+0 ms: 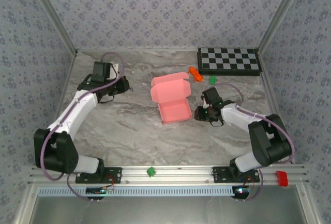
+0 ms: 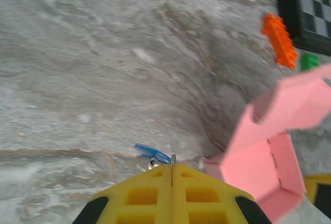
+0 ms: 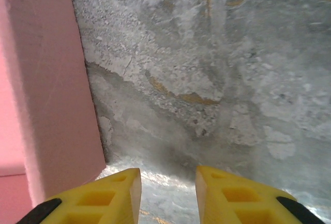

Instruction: Fold the paper box

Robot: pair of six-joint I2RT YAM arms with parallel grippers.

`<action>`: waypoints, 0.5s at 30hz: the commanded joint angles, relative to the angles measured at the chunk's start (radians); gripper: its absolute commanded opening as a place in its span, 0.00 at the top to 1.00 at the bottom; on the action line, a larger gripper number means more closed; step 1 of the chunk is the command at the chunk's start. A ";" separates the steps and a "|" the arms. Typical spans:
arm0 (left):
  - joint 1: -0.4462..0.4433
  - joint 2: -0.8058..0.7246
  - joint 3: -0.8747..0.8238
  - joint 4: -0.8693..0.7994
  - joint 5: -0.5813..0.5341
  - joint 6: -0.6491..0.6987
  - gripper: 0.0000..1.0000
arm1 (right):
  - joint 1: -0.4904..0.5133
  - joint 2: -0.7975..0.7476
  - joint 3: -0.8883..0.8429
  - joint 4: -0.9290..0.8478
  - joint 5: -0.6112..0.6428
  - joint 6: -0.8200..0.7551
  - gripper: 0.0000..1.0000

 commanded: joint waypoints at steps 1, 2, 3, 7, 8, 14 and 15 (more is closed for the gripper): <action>-0.064 -0.042 0.007 -0.013 -0.028 0.002 1.00 | 0.021 0.035 0.048 0.009 -0.025 0.000 0.66; -0.090 -0.042 0.013 -0.018 -0.029 0.004 1.00 | 0.028 0.043 0.054 0.006 -0.024 -0.001 0.66; -0.113 -0.042 0.017 -0.022 -0.032 0.007 1.00 | 0.033 0.048 0.059 0.003 -0.022 -0.001 0.66; -0.213 -0.018 0.033 -0.003 -0.042 0.016 1.00 | 0.051 0.065 0.067 0.006 -0.019 -0.002 0.66; -0.239 -0.004 0.041 -0.001 -0.041 0.019 1.00 | 0.054 0.070 0.071 0.004 -0.019 -0.002 0.66; -0.356 0.090 0.088 0.013 -0.037 0.035 1.00 | 0.070 0.080 0.084 -0.007 -0.013 -0.008 0.66; -0.368 0.104 0.093 0.017 -0.036 0.037 1.00 | 0.071 0.078 0.084 -0.009 -0.009 -0.007 0.66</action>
